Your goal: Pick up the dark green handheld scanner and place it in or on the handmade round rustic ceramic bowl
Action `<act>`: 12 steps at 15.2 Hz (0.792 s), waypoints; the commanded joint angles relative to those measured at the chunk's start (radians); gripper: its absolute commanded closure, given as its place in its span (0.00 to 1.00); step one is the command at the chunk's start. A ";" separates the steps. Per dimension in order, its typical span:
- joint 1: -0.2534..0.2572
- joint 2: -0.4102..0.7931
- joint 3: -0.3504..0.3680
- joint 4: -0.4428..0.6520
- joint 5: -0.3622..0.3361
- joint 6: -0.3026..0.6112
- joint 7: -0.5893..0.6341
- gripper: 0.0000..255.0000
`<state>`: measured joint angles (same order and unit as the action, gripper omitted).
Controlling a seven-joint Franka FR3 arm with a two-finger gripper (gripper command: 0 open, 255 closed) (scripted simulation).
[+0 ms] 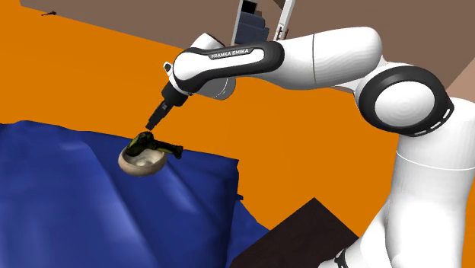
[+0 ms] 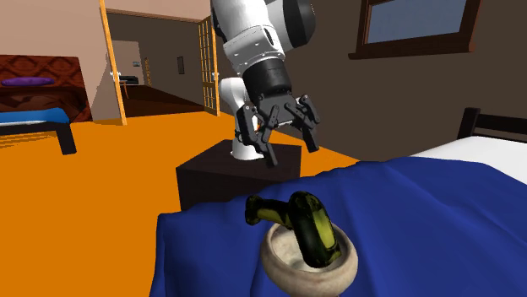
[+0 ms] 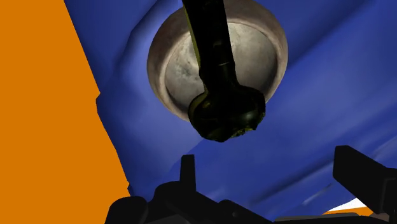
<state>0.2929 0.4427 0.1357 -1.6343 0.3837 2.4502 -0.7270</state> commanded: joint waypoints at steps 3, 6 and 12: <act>-0.013 -0.054 -0.003 -0.021 0.003 -0.037 -0.002 0.00; -0.024 -0.099 -0.007 -0.034 0.004 -0.072 -0.004 0.00; -0.024 -0.099 -0.007 -0.034 0.004 -0.072 -0.004 0.00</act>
<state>0.2686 0.3438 0.1290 -1.6680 0.3879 2.3785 -0.7307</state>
